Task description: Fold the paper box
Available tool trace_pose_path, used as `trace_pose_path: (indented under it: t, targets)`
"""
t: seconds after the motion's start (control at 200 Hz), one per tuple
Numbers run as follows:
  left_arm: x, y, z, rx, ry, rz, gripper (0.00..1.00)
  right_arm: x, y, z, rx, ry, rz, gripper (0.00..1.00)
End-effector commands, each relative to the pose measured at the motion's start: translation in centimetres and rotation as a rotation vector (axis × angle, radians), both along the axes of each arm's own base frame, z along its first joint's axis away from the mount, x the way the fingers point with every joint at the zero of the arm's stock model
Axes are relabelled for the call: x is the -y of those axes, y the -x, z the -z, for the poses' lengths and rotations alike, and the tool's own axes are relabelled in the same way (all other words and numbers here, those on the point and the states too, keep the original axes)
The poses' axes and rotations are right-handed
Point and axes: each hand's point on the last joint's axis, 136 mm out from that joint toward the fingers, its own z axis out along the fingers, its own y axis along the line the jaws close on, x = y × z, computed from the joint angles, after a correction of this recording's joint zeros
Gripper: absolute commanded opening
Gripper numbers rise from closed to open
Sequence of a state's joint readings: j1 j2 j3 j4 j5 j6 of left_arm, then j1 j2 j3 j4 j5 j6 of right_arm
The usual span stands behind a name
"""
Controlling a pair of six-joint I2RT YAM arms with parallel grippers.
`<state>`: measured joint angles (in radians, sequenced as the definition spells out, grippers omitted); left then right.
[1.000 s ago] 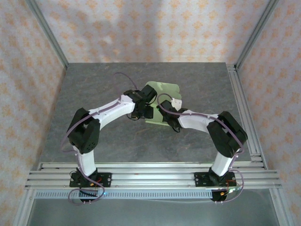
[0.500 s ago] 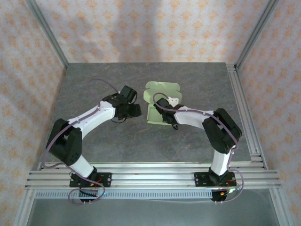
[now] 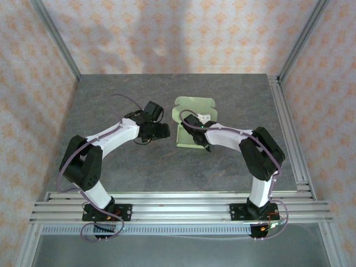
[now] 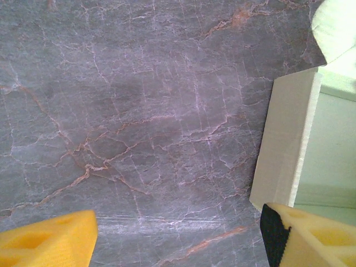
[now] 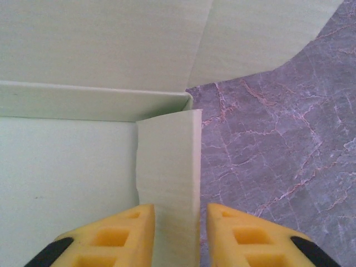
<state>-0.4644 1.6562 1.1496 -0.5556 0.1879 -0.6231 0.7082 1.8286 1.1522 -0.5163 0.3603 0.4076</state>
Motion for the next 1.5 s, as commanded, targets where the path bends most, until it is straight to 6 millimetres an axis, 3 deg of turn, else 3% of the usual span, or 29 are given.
trace_pose_path:
  t: [0.0,0.165,0.445,0.601,0.821,1.006,1.351,1.491]
  targets:
    - [0.2,-0.8,-1.2,0.039,0.008,0.021,0.78,0.4,-0.1,-1.0,0.018,0.026,0.005,0.31]
    - [0.3,-0.7,-1.1,0.041,0.011,0.023,0.78,0.2,-0.1,-1.2,0.021,0.009,-0.003,0.31]
    - [0.3,-0.6,-0.7,0.031,0.007,0.034,0.78,-0.3,0.1,1.0,-0.047,-0.117,-0.027,0.27]
    - [0.5,-0.6,-0.2,0.02,0.009,0.038,0.78,-0.4,0.1,1.5,-0.069,-0.192,-0.018,0.18]
    - [0.4,-0.6,0.2,0.012,0.01,0.035,0.78,0.7,0.5,2.1,-0.111,-0.111,-0.01,0.0]
    - [0.4,-0.4,0.3,0.009,0.008,0.036,0.78,2.4,0.9,2.5,-0.148,0.02,0.005,0.0]
    - [0.2,-0.4,0.4,0.009,0.0,0.032,0.78,4.3,2.3,5.6,-0.266,0.335,0.041,0.0]
    - [0.0,-0.4,0.5,0.007,-0.006,0.034,0.78,3.9,2.4,5.4,-0.256,0.31,0.04,0.0]
